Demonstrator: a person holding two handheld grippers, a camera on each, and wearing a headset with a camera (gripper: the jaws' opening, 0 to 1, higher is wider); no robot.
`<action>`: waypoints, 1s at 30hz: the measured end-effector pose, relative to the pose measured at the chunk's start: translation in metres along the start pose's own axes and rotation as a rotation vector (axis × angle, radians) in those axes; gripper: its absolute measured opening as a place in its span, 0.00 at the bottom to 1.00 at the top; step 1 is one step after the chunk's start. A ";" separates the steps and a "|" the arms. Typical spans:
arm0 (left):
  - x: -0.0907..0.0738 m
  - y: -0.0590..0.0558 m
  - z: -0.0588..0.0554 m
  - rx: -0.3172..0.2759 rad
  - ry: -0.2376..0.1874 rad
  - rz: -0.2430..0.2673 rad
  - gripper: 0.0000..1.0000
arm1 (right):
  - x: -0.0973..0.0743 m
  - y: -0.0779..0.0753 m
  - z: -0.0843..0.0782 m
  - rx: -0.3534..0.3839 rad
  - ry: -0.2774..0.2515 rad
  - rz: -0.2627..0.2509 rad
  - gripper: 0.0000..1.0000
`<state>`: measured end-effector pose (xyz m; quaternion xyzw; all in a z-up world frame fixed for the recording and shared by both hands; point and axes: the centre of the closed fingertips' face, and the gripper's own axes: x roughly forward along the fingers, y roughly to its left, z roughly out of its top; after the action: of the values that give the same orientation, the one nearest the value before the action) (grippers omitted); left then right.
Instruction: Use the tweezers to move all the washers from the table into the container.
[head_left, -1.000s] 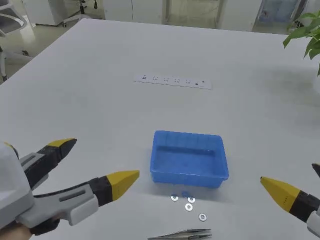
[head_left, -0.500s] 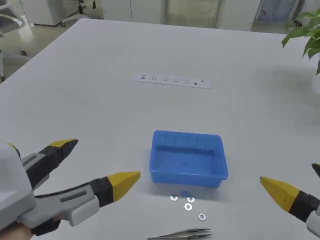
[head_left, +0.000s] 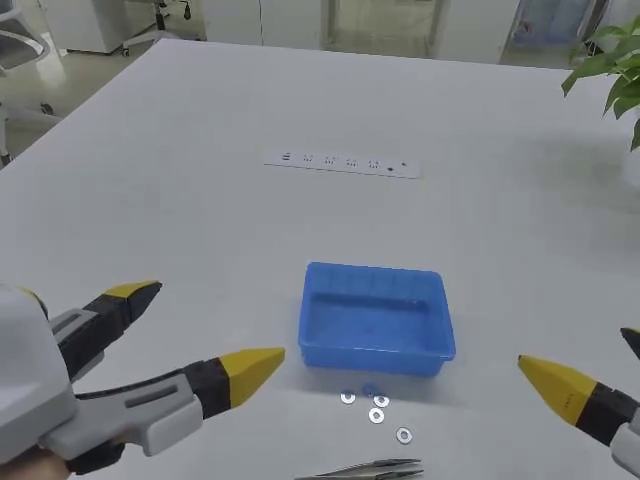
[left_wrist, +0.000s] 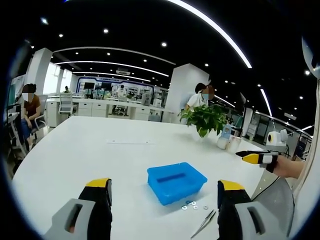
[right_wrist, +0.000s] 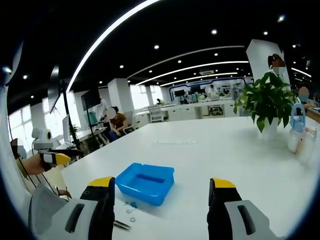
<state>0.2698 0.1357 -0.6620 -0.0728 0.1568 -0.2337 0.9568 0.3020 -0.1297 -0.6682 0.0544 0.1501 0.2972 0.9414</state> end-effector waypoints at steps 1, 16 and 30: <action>0.000 -0.001 0.000 0.001 0.001 -0.002 0.89 | 0.000 0.000 0.000 -0.002 0.001 0.001 0.75; 0.009 -0.033 -0.026 0.109 0.125 -0.132 0.65 | 0.019 0.043 -0.033 -0.138 0.142 0.157 0.59; 0.015 -0.054 -0.075 0.182 0.349 -0.291 0.50 | 0.034 0.078 -0.082 -0.370 0.367 0.377 0.34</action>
<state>0.2345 0.0760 -0.7249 0.0332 0.2859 -0.3913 0.8741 0.2606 -0.0450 -0.7397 -0.1453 0.2480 0.4935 0.8209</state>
